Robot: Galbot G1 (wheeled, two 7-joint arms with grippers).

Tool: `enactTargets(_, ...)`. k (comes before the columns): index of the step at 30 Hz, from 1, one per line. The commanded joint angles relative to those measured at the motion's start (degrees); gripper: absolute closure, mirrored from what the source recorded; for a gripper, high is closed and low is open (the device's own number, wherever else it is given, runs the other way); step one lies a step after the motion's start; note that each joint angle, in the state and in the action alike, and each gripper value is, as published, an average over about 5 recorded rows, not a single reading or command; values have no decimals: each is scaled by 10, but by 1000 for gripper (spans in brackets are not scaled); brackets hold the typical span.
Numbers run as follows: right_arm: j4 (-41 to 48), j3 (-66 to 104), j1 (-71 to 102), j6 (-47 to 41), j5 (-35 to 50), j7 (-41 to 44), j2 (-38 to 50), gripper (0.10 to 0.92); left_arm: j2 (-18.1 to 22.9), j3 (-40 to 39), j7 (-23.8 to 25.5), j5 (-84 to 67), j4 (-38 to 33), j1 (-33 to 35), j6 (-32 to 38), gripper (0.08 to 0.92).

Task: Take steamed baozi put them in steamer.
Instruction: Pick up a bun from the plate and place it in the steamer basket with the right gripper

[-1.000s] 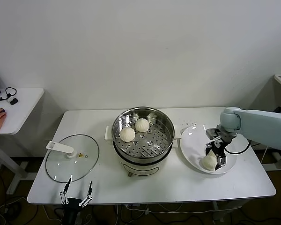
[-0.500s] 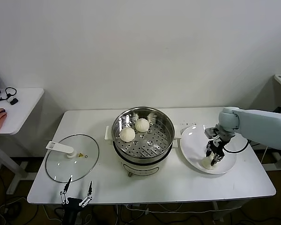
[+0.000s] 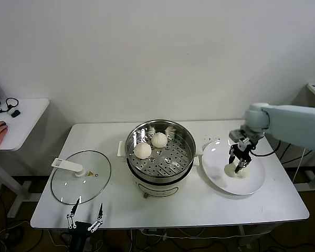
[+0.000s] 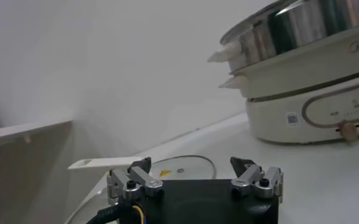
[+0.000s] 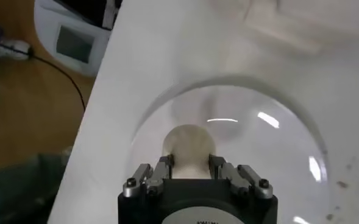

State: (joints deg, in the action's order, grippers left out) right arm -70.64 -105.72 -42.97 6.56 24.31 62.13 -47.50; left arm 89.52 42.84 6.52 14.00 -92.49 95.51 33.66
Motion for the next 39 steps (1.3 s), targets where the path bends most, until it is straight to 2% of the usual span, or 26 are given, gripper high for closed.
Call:
enactTargets(1, -56, -59, -204, 239, -62, -6, -32, 571, -1, -1, 0, 3, -2, 1, 0, 177)
enactTargets(8, -142, -22, -256, 316, -125, -51, -57, 538, 0, -1, 0, 5, -2, 4, 0, 177)
enactTargets(16, -205, 83, -188, 285, -160, -70, -101, 566, 5, -3, 0, 8, -7, 5, -1, 177)
enactTargets(28, -173, 157, -56, 243, -225, -95, -199, 567, 7, -3, -1, 8, -13, 7, 0, 177)
enactTargets(39, -159, 159, 3, 210, -233, -101, -211, 570, 7, 1, -1, 5, -12, 7, 0, 177)
